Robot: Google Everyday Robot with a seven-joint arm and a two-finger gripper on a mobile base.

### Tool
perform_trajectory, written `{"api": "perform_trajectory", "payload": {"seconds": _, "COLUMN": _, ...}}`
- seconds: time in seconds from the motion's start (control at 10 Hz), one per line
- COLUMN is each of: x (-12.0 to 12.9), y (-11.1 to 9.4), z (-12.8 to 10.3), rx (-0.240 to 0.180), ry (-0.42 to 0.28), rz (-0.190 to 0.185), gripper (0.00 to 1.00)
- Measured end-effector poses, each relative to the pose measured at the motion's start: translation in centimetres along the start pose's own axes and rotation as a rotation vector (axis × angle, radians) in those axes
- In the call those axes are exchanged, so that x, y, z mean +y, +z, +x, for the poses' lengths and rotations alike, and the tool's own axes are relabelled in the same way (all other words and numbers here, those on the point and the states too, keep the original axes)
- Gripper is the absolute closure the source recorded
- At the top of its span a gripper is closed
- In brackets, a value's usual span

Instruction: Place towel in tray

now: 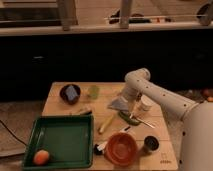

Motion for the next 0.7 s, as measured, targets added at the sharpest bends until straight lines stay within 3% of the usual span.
{"api": "perform_trajectory", "payload": {"seconds": 0.3, "x": 0.2, "y": 0.2, "z": 0.2, "rx": 0.014, "ry": -0.033, "rz": 0.002, "gripper": 0.20}}
{"api": "perform_trajectory", "payload": {"seconds": 0.7, "x": 0.2, "y": 1.7, "z": 0.2, "rx": 0.040, "ry": -0.127, "rz": -0.024, "gripper": 0.20}}
